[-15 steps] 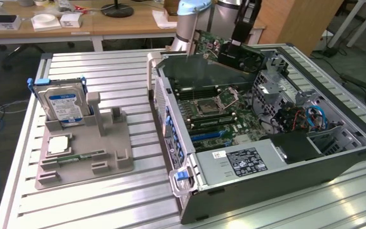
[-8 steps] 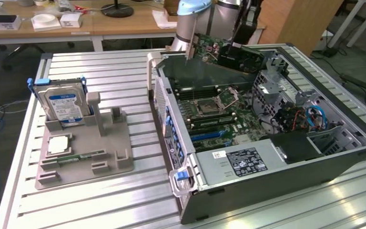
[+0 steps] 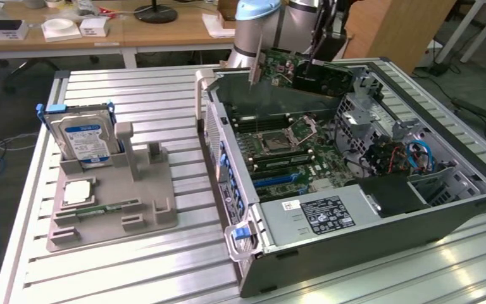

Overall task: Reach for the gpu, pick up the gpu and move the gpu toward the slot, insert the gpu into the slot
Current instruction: 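Insert the gpu into the slot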

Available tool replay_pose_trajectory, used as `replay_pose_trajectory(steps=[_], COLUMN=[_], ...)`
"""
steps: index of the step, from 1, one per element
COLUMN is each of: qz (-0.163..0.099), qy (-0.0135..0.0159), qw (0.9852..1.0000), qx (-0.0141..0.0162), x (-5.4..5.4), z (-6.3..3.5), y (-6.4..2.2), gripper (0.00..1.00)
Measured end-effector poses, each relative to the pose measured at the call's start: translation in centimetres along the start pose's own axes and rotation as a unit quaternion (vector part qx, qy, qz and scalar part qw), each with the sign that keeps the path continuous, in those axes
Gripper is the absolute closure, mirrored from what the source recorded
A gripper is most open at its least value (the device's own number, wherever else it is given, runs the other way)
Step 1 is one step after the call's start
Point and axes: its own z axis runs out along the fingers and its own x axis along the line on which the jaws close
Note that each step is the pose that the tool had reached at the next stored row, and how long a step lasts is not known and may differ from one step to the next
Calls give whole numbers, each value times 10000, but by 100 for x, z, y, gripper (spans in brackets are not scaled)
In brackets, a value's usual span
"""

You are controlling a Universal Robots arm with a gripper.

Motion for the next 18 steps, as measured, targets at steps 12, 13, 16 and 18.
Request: replay_pose_trajectory(steps=[12, 13, 16, 18], qz=[-428, -491, -633, -739], qy=[-22, -24, -30, -29], qw=[9991, 9988, 9980, 9972], qx=[43, 47, 56, 53], x=[61, 61, 63, 64], z=[65, 68, 73, 76], y=[-26, -27, -28, -28], gripper=[74, 74, 74, 74])
